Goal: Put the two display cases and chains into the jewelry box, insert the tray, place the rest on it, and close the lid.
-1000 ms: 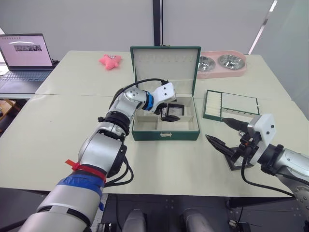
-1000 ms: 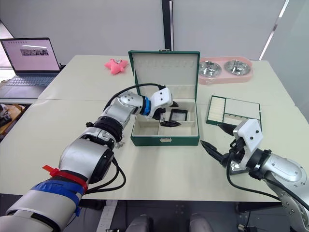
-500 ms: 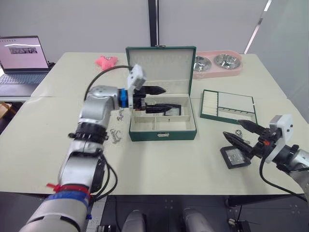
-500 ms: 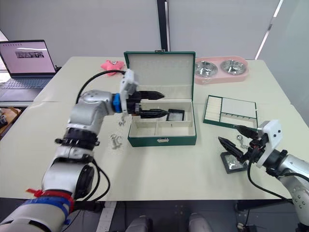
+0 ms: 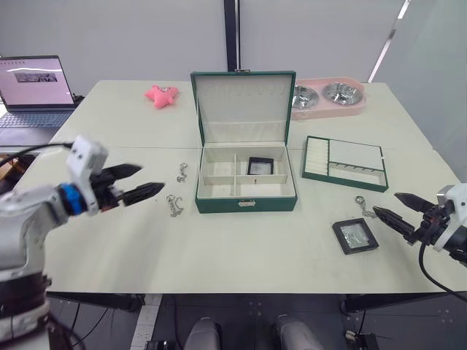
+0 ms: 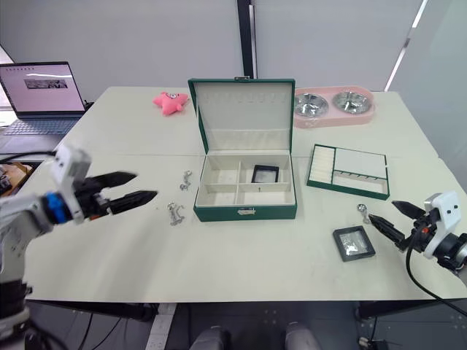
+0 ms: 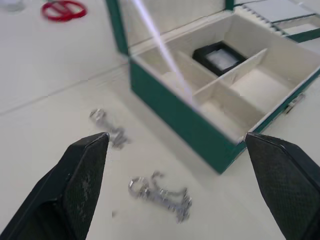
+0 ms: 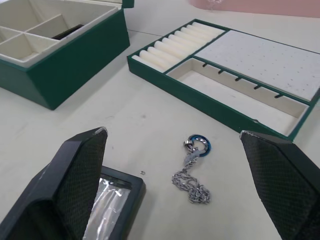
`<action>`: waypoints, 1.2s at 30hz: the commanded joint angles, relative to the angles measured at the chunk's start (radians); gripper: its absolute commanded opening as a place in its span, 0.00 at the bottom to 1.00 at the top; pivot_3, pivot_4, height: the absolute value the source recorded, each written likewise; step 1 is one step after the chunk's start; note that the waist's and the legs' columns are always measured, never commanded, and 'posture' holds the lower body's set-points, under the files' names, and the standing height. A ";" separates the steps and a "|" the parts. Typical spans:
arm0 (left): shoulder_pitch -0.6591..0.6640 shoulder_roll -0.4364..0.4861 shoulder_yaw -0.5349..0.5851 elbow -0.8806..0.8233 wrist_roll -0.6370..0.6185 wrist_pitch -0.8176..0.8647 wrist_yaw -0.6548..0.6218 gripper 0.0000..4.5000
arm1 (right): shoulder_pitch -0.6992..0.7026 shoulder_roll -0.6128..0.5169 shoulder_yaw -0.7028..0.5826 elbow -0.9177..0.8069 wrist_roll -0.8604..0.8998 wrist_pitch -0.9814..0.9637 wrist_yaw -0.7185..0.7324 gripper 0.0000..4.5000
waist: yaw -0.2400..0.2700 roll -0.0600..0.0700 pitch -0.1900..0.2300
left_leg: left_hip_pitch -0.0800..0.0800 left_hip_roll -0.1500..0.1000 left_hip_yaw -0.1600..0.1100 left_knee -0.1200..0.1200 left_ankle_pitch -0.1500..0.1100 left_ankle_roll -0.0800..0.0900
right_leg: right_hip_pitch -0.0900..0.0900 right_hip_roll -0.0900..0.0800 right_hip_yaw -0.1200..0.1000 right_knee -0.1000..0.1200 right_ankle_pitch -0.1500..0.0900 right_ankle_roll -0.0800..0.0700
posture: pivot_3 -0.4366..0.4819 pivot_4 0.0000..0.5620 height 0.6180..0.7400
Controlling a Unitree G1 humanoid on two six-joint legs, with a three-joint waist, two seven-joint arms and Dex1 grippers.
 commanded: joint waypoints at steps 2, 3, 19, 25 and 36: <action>0.109 -0.045 0.145 -0.066 -0.010 -0.061 0.117 0.99 | -0.051 0.015 -0.026 0.106 -0.039 -0.086 -0.023 1.00 | 0.004 -0.001 0.000 | 0.000 0.000 0.000 0.000 0.000 0.000 | 0.000 -0.001 0.000 0.000 0.000 0.000 | 0.48 0.27 1.00; 0.141 -0.066 0.170 -0.066 -0.001 -0.081 0.150 0.99 | -0.060 0.027 -0.032 0.133 -0.048 -0.104 -0.037 1.00 | 0.005 -0.001 0.000 | 0.000 0.000 0.000 0.000 0.000 0.000 | 0.001 -0.001 -0.001 -0.001 0.000 0.000 | 0.48 0.27 1.00; 0.253 -0.168 0.181 0.139 0.101 -0.429 0.431 0.99 | -0.101 0.084 -0.031 0.331 -0.114 -0.291 -0.103 1.00 | 0.003 -0.001 0.000 | 0.001 -0.001 0.001 -0.002 0.000 0.000 | 0.001 -0.002 0.000 -0.002 0.000 0.000 | 0.48 0.27 1.00; 0.251 -0.181 0.148 0.155 0.093 -0.453 0.461 0.99 | -0.096 0.089 -0.034 0.327 -0.114 -0.298 -0.115 1.00 | 0.003 -0.001 0.000 | 0.001 -0.001 0.001 -0.002 0.000 0.000 | 0.001 -0.002 0.000 -0.002 0.000 0.000 | 0.48 0.27 1.00; 0.246 -0.174 0.133 0.126 0.070 -0.439 0.472 0.99 | -0.106 0.088 -0.026 0.298 -0.102 -0.280 -0.119 1.00 | 0.002 -0.001 0.000 | 0.001 -0.001 0.001 -0.002 0.000 0.000 | 0.001 -0.002 0.000 -0.002 0.000 0.000 | 0.48 0.27 1.00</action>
